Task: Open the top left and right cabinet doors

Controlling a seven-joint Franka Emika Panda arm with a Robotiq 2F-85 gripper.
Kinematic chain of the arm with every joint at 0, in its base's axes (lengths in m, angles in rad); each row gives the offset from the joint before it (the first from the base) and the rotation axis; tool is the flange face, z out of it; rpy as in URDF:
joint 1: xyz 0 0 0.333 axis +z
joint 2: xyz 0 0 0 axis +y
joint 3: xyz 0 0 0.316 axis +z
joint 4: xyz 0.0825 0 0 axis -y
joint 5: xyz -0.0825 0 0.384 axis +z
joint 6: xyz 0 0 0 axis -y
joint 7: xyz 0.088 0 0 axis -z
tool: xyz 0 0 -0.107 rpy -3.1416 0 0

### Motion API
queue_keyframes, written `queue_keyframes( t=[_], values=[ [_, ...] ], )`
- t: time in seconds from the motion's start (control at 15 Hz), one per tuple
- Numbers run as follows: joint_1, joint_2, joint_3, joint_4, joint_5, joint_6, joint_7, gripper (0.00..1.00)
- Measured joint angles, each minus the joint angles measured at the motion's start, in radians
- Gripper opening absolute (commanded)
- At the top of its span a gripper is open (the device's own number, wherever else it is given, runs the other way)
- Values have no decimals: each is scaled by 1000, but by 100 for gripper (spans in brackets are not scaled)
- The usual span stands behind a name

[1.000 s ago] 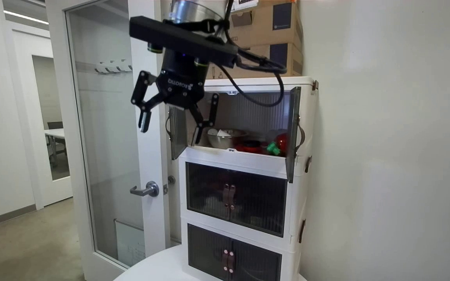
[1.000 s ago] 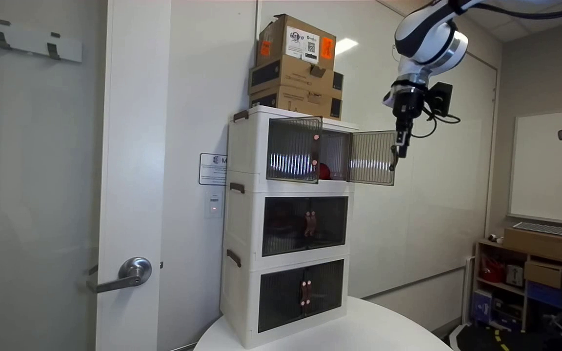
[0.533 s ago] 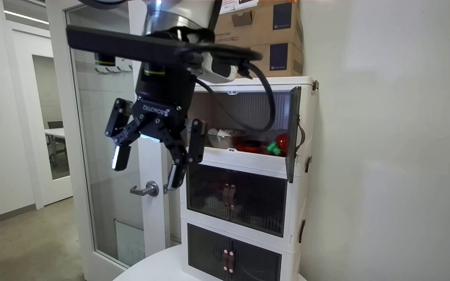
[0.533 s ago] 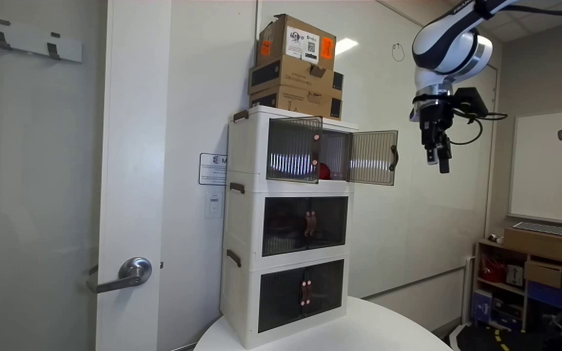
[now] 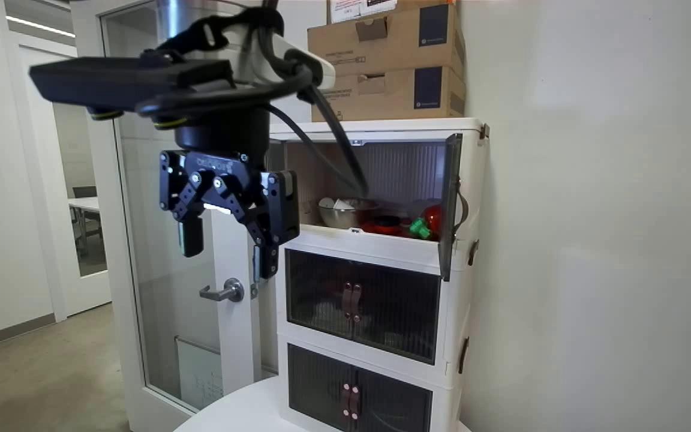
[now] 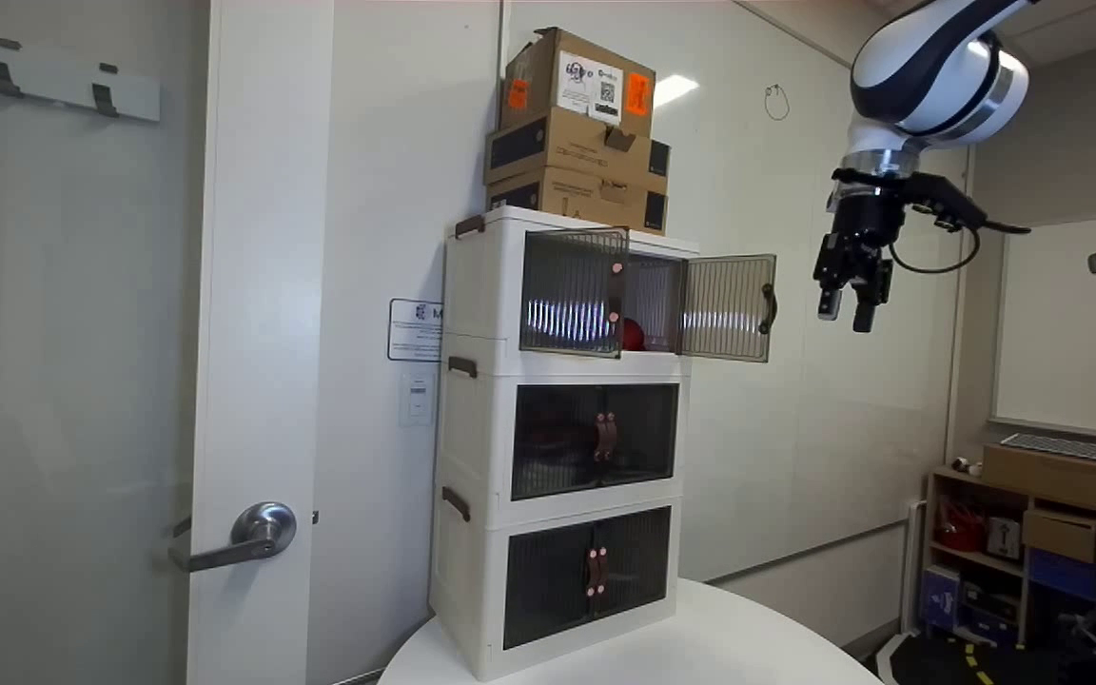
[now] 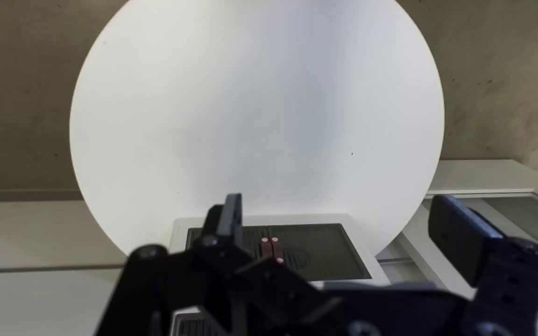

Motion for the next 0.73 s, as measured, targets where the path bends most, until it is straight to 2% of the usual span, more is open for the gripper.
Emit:
queue_keyframes(
  t=[0.4,0.73],
  values=[
    [22,-154,8,-136,-102,141,28,100],
    [31,-160,-1,-145,-107,144,33,100]
  ],
)
